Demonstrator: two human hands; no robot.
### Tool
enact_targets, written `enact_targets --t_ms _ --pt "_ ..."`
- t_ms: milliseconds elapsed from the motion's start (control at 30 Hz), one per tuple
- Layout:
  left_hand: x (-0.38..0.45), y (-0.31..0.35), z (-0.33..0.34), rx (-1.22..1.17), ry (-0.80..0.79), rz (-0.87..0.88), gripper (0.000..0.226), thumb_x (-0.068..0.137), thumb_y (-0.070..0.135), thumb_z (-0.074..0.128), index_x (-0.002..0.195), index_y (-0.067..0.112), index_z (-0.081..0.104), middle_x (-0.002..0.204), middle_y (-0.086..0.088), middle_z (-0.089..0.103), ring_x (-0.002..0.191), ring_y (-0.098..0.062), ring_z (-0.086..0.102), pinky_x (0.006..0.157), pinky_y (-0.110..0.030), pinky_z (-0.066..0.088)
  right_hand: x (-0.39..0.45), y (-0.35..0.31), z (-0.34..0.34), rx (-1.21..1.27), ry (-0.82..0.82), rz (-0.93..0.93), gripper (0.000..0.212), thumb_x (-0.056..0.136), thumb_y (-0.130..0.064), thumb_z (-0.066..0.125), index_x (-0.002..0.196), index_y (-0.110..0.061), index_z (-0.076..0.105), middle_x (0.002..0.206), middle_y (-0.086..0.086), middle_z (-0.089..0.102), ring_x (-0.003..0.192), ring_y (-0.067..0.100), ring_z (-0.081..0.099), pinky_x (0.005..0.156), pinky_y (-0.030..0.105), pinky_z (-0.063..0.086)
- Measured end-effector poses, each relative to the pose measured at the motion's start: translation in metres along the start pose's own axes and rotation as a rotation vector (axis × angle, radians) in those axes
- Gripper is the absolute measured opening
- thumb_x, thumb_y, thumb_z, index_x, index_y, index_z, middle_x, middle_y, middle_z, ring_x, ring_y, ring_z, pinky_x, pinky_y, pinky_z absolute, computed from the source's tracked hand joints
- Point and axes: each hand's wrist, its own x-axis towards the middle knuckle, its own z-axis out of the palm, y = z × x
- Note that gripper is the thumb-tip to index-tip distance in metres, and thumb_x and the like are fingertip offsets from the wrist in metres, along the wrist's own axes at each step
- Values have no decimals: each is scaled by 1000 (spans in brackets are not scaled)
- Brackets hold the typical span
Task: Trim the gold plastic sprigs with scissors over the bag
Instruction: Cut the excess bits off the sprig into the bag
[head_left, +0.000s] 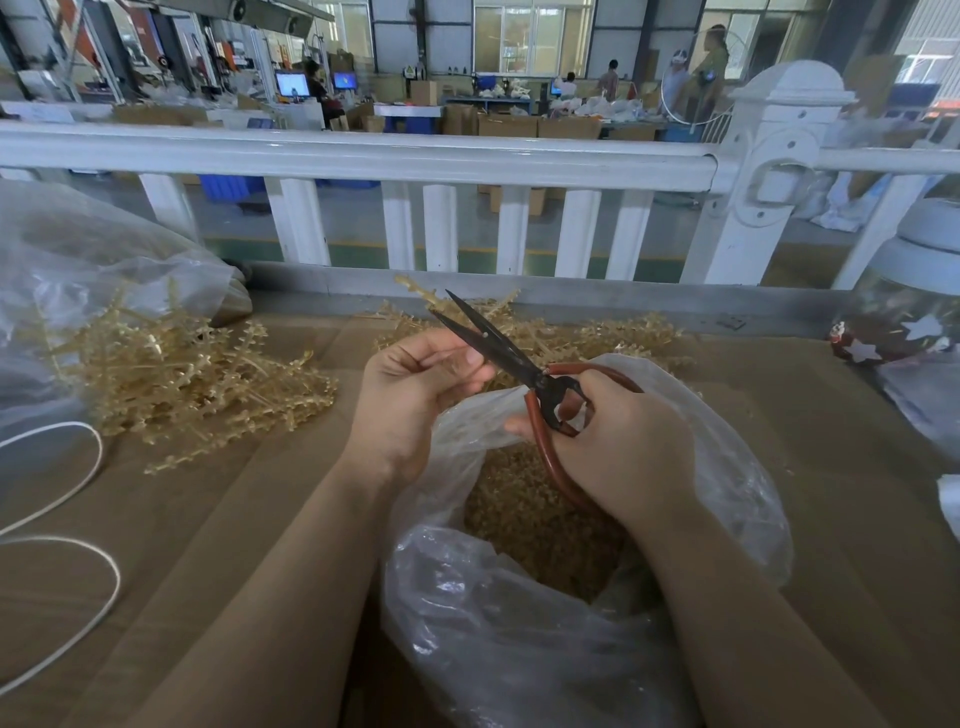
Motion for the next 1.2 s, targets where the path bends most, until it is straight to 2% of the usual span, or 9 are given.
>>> enact_targets --t_ms 167,267,367,500,667,767,833,1000,1200 --pt "0 -1 0 29 -12 20 10 78 6 70 86 9 76 81 -5 75 73 -15 69 72 -25 57 0 1 0 -12 8 -3 60 76 -85 46 80 -27 60 66 -16 58 57 2 52 54 23 51" --pt "-1 -3 1 36 -2 28 10 76 9 71 82 14 77 80 -4 75 73 -14 69 72 -25 57 1 2 0 -48 33 7 48 80 -77 58 75 -30 52 59 -17 49 53 1 46 49 24 48" --pt "-1 -3 1 32 11 27 11 75 10 71 85 11 76 78 -4 74 72 -14 69 71 -25 57 1 3 2 -42 44 -2 48 80 -74 61 72 -28 52 56 -16 46 50 1 45 47 23 45" --pt "0 -3 -1 41 22 36 11 77 9 70 88 6 72 76 -4 73 70 -14 68 70 -24 56 1 1 1 -7 52 -26 54 79 -82 46 71 -29 51 55 -21 38 49 -4 40 47 18 39" --pt "0 -7 -3 162 -20 87 6 89 2 63 89 2 69 80 -9 69 75 -18 64 77 -28 54 0 0 0 18 45 -14 63 72 -96 27 81 -37 46 62 -27 35 53 -10 36 49 13 35" --pt "1 -9 -4 207 -32 114 17 91 2 61 86 13 73 79 -6 70 76 -17 65 77 -27 54 1 1 1 7 24 -12 68 70 -97 30 82 -34 53 64 -27 38 55 -7 39 52 11 33" --pt "1 -9 -3 231 -38 129 21 92 0 59 86 15 73 78 -5 70 75 -17 65 76 -26 54 2 3 2 -7 11 -19 71 71 -95 35 86 -31 61 68 -23 46 58 -3 43 54 12 36" --pt "2 -9 -3 299 -47 151 15 93 -2 56 93 6 68 77 -4 68 74 -18 63 77 -27 52 2 3 0 1 -12 -31 82 69 -98 27 92 -28 64 75 -20 55 64 1 51 60 20 50" --pt "1 -8 -2 348 -56 163 11 95 -10 50 98 -8 61 74 -6 61 72 -17 58 78 -29 50 2 4 3 34 -39 -42 79 71 -94 33 94 -26 66 77 -19 56 68 4 55 66 25 54"
